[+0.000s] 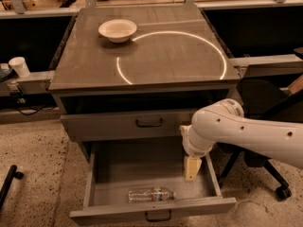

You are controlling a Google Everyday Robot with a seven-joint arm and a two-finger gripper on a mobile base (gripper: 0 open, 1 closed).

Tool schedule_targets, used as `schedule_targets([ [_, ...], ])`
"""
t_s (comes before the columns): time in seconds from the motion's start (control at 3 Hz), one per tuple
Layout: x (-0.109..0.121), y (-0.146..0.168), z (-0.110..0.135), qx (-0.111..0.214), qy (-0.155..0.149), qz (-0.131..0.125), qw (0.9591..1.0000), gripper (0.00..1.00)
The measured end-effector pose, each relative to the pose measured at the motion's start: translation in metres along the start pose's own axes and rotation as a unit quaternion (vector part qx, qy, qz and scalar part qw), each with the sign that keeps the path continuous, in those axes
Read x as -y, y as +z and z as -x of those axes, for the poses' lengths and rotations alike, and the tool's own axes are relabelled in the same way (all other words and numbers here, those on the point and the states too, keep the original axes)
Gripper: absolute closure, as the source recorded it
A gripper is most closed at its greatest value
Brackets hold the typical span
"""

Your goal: Pick water bottle from middle drawer and place on counter

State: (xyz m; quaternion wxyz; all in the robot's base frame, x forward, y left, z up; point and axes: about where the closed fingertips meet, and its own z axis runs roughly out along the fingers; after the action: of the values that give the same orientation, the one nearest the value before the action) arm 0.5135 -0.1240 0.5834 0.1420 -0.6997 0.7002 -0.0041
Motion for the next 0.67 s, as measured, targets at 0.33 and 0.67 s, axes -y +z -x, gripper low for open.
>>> schedule_targets([
  [0.33, -0.004, 0.032, -0.009, -0.012, 0.008, 0.024, 0.9996, 0.0],
  [0.67, -0.017, 0.081, -0.017, -0.007, 0.009, 0.056, 0.9984, 0.19],
])
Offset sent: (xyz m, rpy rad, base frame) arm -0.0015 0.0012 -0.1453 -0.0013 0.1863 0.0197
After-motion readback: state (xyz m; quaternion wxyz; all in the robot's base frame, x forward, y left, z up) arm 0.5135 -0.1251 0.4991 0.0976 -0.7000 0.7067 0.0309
